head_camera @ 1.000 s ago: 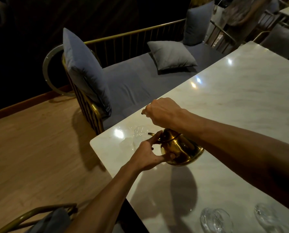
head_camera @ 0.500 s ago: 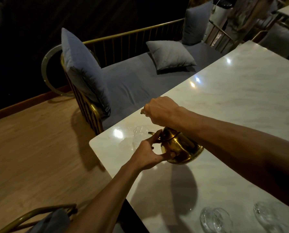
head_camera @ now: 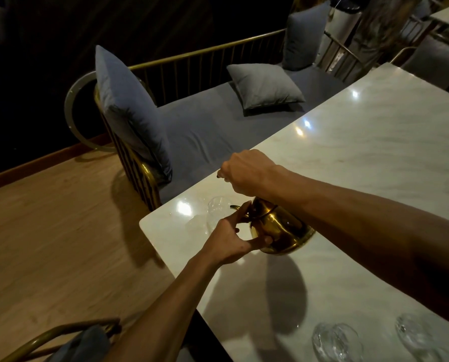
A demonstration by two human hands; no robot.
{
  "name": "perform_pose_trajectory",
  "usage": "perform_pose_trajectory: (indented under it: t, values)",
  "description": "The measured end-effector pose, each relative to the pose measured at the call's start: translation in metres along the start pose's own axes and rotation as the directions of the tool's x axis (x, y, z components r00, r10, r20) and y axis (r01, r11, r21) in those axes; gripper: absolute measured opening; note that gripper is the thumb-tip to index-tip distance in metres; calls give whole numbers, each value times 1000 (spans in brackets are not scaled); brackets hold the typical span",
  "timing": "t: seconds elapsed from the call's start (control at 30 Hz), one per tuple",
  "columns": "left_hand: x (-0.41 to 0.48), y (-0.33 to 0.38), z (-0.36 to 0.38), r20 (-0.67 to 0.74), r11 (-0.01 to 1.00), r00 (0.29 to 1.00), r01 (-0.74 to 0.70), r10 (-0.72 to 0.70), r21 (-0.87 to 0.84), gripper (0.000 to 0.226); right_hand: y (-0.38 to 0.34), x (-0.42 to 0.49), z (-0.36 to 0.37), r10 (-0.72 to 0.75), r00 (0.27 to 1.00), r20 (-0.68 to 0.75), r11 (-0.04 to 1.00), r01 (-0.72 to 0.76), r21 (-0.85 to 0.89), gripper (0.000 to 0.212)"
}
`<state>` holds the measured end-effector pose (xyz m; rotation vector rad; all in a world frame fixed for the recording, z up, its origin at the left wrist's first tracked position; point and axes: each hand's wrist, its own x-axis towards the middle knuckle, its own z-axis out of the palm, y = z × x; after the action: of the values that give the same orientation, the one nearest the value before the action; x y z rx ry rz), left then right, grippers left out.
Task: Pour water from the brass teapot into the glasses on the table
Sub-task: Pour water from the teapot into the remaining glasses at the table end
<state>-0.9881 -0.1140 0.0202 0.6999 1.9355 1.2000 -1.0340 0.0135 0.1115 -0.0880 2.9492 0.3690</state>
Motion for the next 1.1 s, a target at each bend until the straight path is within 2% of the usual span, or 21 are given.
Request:
perform_pose_trajectory:
  t: [0.43, 0.73, 0.97, 1.1]
  values:
    - [2, -5, 0, -2, 1000, 1000, -18, 18, -6, 89, -1, -2, -4, 18, 1000, -4, 1000, -18, 9, 33]
    - [1, -10, 1, 41, 995, 997, -64, 61, 80, 95, -3, -27, -7, 141, 989, -47, 987, -136, 87, 32]
    - [0, -7, 1, 102, 954, 979, -197, 177, 228, 96, 2, -71, -10, 294, 952, -85, 929, -263, 259, 50]
    - [-2, 10, 10, 166, 893, 941, -332, 294, 304, 101, 10, -115, -17, 396, 907, -143, 880, -330, 341, 47]
